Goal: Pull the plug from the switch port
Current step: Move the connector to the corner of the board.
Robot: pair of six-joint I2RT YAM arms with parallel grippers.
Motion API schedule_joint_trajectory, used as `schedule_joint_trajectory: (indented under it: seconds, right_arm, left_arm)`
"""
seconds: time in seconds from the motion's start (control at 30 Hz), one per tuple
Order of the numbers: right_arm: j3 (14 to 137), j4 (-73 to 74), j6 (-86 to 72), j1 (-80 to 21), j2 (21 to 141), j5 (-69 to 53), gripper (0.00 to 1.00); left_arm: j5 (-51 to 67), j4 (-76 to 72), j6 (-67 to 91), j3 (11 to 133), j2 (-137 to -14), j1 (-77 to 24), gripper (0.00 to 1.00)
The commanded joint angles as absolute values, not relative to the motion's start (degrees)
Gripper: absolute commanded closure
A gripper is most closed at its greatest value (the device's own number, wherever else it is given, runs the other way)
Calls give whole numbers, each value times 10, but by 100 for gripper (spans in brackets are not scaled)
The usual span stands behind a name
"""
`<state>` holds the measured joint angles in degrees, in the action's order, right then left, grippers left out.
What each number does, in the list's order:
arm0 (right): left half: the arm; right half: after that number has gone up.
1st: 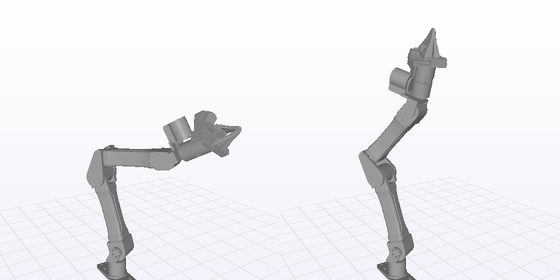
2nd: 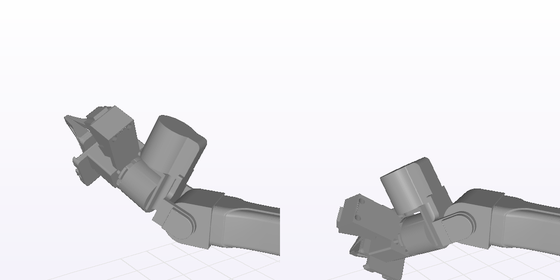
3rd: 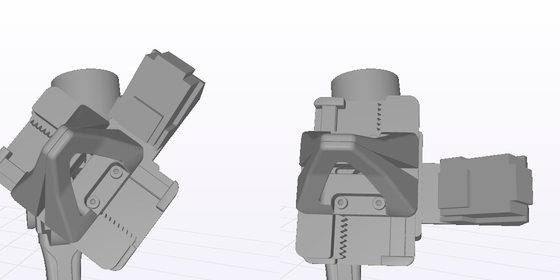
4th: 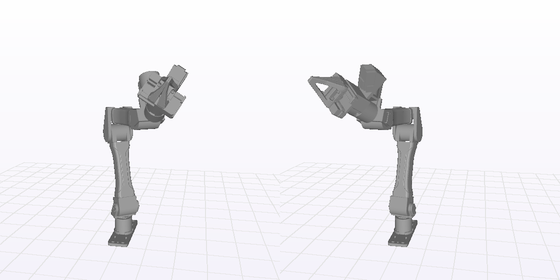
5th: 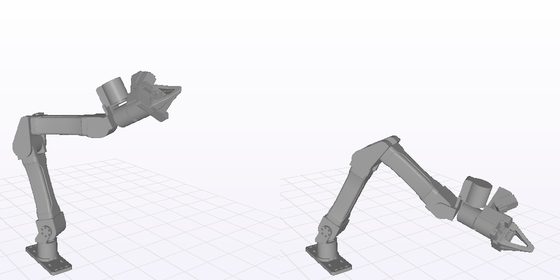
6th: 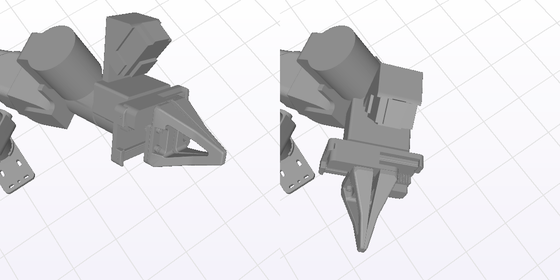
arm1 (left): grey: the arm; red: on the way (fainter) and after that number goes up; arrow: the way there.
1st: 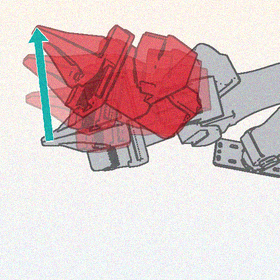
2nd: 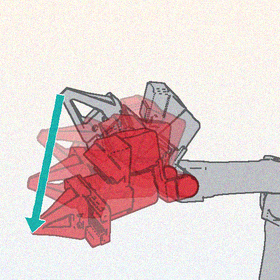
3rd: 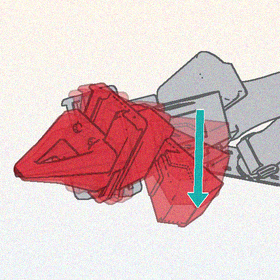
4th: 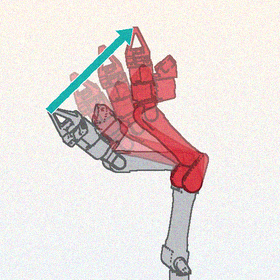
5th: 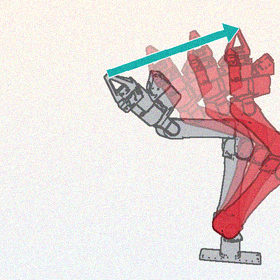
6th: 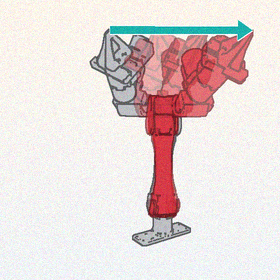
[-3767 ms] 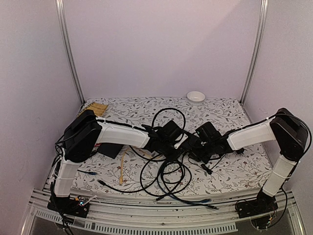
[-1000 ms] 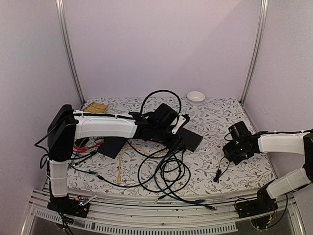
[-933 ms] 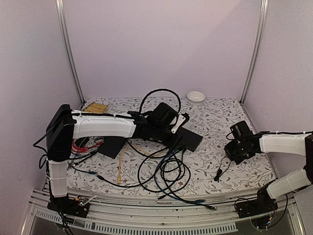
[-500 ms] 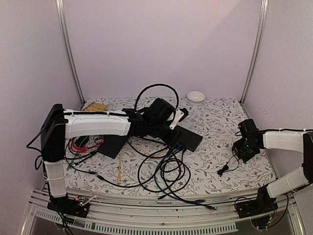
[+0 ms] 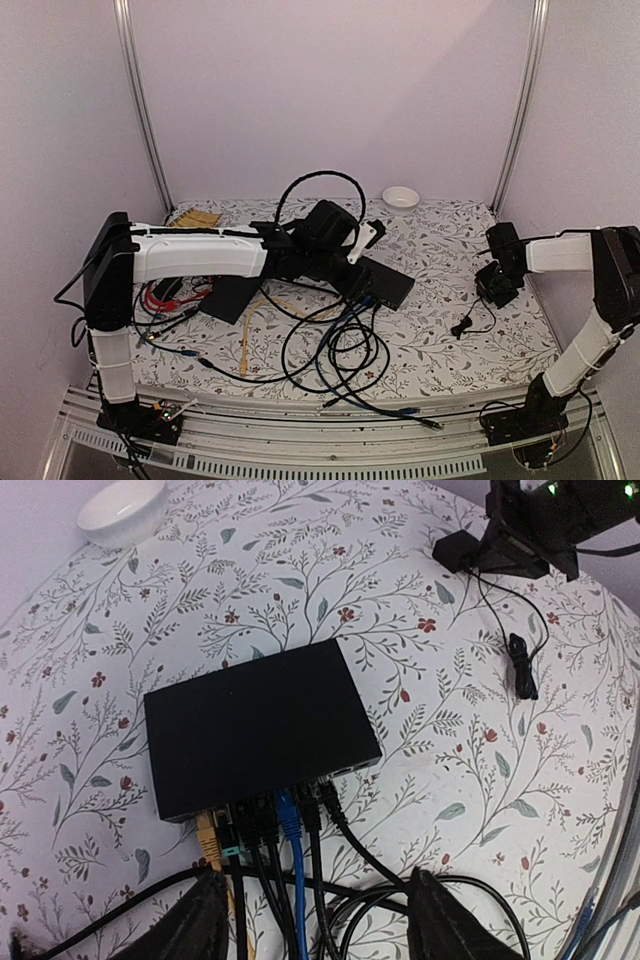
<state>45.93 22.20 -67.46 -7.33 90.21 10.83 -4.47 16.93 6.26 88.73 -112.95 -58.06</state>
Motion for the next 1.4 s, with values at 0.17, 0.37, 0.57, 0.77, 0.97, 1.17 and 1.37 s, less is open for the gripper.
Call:
schedule_joint_trajectory:
  seconds: [0.17, 0.37, 0.57, 0.77, 0.97, 1.17, 1.37]
  right_arm:
    - [596, 209, -604, -60, 1035, 100, 94]
    - [698, 218, -579, -50, 1118, 91, 93]
    - [808, 241, -550, -44, 1197, 81, 90]
    - [909, 271, -524, -37, 1264, 79, 84]
    - [904, 265, -510, -36, 1258, 56, 54]
    - [814, 215, -511, -36, 1184, 47, 32]
    - [761, 205, -502, -41, 1120, 48, 22]
  left_arm:
    - [-37, 141, 70, 890, -1121, -559, 38]
    - [-29, 128, 74, 886, -1121, -541, 38]
    - [-21, 119, 74, 885, -1143, -524, 38]
    - [-15, 111, 75, 884, -1148, -509, 39]
    - [2, 111, 81, 884, -1156, -499, 38]
    - [20, 114, 89, 883, -1157, -494, 37]
    - [53, 120, 102, 889, -1157, -482, 37]
